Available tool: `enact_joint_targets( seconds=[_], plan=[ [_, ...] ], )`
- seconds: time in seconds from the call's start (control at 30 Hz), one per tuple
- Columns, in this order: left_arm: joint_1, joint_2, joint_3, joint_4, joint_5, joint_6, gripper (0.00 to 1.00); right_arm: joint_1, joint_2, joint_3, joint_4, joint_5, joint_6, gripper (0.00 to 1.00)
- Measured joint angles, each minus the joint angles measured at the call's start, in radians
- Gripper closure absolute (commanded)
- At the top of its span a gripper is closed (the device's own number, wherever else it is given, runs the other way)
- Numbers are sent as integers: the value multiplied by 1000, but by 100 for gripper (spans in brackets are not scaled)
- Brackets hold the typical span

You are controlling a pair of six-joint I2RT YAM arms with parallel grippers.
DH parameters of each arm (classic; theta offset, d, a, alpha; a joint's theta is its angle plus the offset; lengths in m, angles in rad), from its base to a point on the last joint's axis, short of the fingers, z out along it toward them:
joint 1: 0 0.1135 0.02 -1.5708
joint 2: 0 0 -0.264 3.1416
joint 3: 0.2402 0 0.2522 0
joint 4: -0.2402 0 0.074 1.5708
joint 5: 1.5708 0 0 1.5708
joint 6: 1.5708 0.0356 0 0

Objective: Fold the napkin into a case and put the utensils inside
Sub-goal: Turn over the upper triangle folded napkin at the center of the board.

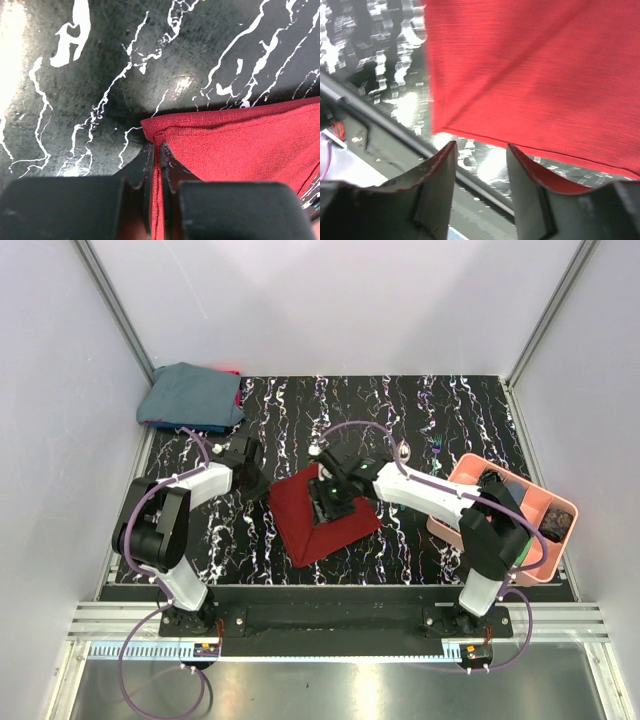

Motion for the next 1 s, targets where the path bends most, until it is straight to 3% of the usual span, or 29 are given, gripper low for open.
enact_joint_targets(
  seconds=[0.1,0.23,0.4,1.0],
  plan=[
    [-1,0,-1,7,3,3,100,66,30,64,-15,22,0,41],
    [-2,0,-2,11,8,11,100,175,105,138,-27,72,-1,53],
    [-2,0,-2,12,16,14,100,272,177,168,-39,127,-1,56],
    [3,0,-16,45,55,12,100,317,282,201,-57,223,-1,58]
  ],
)
